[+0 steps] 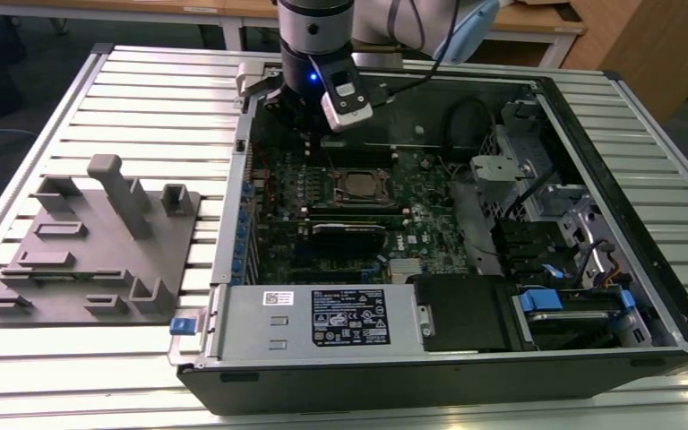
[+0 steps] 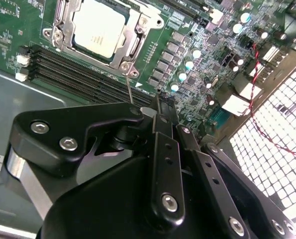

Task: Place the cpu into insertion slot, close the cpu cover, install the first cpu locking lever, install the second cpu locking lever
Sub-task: 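Install the first cpu locking lever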

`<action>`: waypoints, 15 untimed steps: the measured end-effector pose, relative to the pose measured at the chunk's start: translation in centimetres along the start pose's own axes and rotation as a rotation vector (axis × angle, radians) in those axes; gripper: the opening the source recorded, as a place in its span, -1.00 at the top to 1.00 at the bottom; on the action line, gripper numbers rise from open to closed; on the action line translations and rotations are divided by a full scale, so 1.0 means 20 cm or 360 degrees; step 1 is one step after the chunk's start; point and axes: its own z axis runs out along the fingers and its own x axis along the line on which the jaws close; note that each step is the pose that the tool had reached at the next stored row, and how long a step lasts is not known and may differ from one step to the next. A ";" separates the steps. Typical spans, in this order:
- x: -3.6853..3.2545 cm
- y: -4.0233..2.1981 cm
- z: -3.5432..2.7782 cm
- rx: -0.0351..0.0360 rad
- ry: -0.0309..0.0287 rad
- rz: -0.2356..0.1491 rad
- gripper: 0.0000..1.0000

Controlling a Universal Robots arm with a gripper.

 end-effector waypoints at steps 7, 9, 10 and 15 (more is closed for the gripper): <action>0.003 -0.001 0.006 -0.0003 0.00048 -0.0042 0.79; 0.003 -0.001 0.006 -0.0003 0.00052 -0.0045 0.79; 0.003 -0.001 0.006 -0.0003 0.00051 -0.0045 0.79; 0.003 -0.001 0.006 -0.0003 0.00051 -0.0046 0.79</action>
